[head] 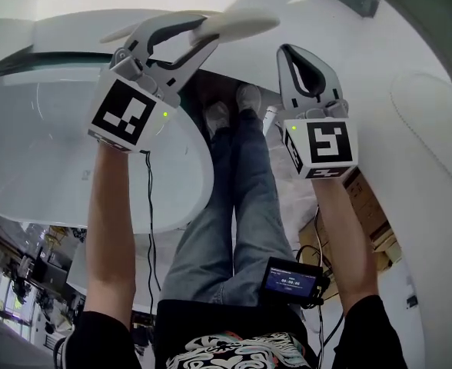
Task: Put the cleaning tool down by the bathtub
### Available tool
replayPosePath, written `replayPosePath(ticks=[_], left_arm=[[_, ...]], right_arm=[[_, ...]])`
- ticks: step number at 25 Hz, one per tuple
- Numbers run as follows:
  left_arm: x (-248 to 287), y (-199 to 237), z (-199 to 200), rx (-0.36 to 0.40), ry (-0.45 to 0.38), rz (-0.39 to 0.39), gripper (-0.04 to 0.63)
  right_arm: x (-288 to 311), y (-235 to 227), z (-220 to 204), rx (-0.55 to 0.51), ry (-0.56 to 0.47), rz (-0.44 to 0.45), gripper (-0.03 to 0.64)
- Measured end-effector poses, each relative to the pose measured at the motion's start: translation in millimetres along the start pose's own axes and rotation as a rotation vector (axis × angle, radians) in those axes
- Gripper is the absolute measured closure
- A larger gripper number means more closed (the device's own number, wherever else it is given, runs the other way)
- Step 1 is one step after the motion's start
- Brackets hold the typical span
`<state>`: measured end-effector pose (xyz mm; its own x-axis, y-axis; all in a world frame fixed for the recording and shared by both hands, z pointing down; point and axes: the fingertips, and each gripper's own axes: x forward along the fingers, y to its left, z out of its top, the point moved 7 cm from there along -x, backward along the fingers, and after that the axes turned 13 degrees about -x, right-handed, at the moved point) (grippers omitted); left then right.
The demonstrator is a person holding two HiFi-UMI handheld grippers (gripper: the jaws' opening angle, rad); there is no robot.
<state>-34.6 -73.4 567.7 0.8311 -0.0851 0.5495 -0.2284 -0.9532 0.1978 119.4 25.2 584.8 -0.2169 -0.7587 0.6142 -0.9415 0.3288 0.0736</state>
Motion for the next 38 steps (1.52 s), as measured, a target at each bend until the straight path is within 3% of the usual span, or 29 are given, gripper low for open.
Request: replayPosePath(ticks=[22,38], left_arm=[[56.7,6.4,-37.7,-0.032,0.073,-0.126,0.483],[79.3,12.2,-42.9,-0.004,0.16,-0.131,0.482]], right_arm=[[15.3,-9.1,-37.7,0.04,0.047,-0.018,0.589],[17.8,-11.5,-44.7,0.082,0.055,-0.031,0.589]])
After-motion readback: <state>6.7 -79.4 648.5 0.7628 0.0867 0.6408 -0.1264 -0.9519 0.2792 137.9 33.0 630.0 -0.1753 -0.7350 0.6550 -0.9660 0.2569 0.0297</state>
